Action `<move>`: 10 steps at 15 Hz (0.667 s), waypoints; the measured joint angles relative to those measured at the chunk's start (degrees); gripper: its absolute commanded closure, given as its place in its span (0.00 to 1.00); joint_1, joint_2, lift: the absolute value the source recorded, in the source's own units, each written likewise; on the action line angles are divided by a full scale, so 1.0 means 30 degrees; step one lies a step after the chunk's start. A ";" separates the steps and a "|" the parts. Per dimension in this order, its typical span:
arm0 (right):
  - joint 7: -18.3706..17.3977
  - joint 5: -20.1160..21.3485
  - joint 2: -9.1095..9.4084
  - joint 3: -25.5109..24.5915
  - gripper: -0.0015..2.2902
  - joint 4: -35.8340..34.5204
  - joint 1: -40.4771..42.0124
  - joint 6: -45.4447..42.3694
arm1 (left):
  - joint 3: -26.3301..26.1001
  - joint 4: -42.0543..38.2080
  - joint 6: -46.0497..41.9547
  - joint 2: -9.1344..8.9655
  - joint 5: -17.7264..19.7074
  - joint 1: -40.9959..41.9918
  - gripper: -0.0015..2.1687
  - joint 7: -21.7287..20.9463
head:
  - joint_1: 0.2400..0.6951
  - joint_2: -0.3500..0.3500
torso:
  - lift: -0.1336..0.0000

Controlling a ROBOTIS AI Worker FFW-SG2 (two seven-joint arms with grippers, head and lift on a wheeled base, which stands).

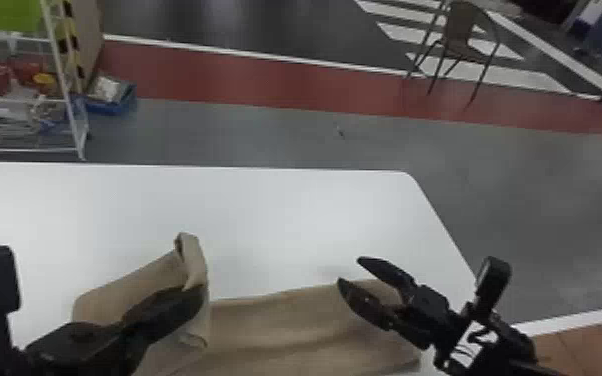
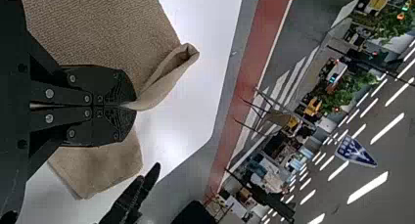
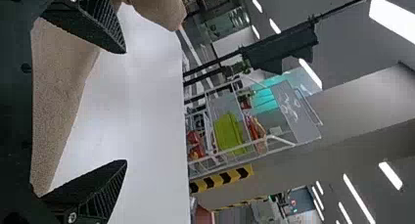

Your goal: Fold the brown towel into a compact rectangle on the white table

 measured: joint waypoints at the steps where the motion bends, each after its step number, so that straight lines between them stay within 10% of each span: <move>1: -0.0883 -0.0097 -0.0019 -0.0068 0.04 -0.0540 0.0022 0.2115 | -0.0342 0.0270 -0.0226 0.0000 -0.0172 -0.0022 0.79 0.0005 | 1.00 0.03 | 0.09; 5: -0.1450 -0.0045 -0.0630 -0.1439 0.04 -0.2180 -0.2111 1.6949 | -0.1503 0.0862 -0.0293 0.0000 -0.0984 0.0030 0.79 -0.0056 | 1.00 0.00 | 0.09; 10: -0.1532 -0.0176 -0.0715 -0.1229 0.04 -0.3474 -0.2458 1.9081 | -0.2078 0.1219 0.0092 0.0136 -0.1370 -0.0098 0.79 -0.0101 | 1.00 0.00 | 0.09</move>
